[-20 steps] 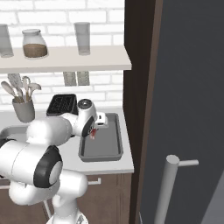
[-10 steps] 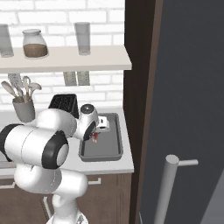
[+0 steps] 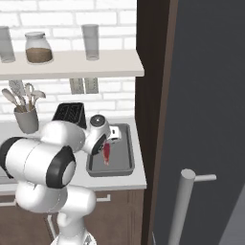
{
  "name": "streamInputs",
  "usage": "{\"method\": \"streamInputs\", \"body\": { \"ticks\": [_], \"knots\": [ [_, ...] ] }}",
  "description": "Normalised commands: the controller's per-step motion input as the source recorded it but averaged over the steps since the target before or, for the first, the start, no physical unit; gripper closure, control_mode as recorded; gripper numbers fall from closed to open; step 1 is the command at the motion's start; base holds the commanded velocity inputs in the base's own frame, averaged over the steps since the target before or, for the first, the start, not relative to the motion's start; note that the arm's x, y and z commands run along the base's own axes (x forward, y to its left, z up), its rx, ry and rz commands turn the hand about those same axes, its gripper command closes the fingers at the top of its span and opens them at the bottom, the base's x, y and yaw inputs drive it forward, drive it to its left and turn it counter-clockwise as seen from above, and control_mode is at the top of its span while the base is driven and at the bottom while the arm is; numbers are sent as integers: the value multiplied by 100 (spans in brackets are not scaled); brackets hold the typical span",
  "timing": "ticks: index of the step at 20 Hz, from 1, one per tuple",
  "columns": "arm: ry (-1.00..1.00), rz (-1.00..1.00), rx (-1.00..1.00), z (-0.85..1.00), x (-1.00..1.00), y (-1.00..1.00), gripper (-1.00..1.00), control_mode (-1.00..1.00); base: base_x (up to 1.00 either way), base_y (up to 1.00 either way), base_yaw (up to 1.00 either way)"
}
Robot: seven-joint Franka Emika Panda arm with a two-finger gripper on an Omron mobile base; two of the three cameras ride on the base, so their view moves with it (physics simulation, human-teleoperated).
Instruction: Place one mushroom and one steak in each tupperware on the nearby counter, to pack two identical lunches.
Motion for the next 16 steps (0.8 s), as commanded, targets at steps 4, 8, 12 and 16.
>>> {"method": "streamInputs", "body": {
  "ticks": [4,8,12,16],
  "knots": [
    [-6,0,-2,83,-32,13,-100,-100,0,0,0],
    [-1,0,-4,77,-90,34,-100,-100,0,0,0],
    [-14,0,3,58,-99,49,-100,-100,0,0,0],
    [-13,0,15,48,-99,40,-100,-100,0,0,0]
  ]
}}
